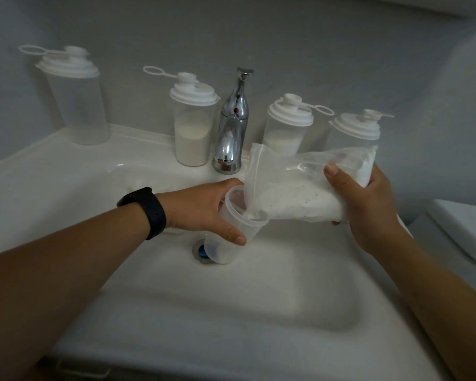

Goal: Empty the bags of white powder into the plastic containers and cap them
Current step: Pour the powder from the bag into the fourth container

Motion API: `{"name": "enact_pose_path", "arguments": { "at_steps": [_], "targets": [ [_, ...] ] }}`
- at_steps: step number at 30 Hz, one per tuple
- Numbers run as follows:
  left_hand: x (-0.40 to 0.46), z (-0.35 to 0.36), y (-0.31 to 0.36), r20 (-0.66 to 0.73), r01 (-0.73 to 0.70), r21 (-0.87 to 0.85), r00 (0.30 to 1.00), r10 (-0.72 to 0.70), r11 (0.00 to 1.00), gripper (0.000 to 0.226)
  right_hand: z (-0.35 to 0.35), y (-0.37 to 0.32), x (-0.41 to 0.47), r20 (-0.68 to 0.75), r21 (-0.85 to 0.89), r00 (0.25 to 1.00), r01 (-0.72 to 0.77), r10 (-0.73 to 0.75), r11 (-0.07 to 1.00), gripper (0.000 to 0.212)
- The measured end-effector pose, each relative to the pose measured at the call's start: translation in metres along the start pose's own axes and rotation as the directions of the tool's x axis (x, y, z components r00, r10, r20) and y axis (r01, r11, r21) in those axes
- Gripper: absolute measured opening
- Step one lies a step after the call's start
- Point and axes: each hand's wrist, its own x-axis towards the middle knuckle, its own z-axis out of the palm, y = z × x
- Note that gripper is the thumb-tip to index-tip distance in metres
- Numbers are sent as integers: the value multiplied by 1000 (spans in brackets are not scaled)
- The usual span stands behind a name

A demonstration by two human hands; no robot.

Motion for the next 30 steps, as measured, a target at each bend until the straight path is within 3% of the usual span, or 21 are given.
{"name": "enact_pose_path", "arguments": {
  "at_steps": [20,30],
  "targets": [
    [1,0,0,5,6,-2,1000,-6,1000,87,0,1,0,15,-10,1000,-8,8,1000,38],
    [0,0,0,12,4,2,1000,-4,1000,89,0,-3,-2,1,-27,1000,26,-25,999,25]
  ]
}}
